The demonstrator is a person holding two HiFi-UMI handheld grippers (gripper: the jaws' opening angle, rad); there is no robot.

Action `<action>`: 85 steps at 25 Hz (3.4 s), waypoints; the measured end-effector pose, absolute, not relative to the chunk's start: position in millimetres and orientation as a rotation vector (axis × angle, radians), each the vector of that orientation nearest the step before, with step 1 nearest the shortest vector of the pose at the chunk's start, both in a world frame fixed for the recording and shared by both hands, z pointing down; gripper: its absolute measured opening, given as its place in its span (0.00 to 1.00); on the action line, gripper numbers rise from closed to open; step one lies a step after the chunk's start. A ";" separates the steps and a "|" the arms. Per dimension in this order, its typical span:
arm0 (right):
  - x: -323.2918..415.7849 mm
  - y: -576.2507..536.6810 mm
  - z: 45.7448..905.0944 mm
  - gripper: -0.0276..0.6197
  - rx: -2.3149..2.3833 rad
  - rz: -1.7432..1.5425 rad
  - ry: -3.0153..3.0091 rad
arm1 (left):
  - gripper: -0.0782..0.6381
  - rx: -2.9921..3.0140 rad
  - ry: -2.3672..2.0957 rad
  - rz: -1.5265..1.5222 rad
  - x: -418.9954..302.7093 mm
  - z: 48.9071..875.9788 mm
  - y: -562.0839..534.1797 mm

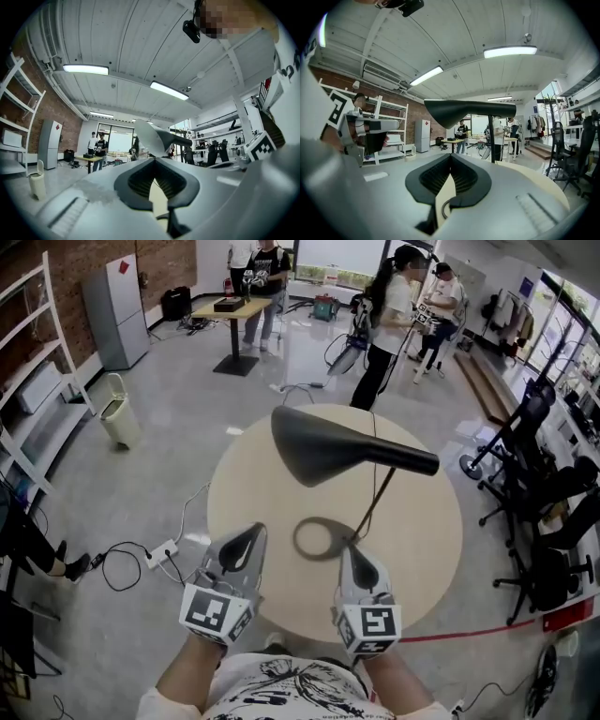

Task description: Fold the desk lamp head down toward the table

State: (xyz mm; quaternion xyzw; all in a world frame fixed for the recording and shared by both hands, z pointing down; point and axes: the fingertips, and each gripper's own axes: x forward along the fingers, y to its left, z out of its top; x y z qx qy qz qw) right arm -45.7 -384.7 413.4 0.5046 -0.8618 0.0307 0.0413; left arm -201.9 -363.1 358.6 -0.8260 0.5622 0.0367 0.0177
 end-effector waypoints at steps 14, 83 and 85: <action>-63.7 -424.3 406.6 0.06 1.612 0.088 -2.568 | 0.12 -2.451 1.460 0.298 -218.4 223.3 -438.6; 12.2 -410.7 475.7 0.06 1.743 0.320 -2.327 | 0.11 -2.876 1.488 -0.033 -145.5 428.6 -474.9; 17.6 -408.4 471.5 0.06 1.739 0.305 -2.350 | 0.11 -2.878 1.546 -0.003 -148.4 426.6 -462.3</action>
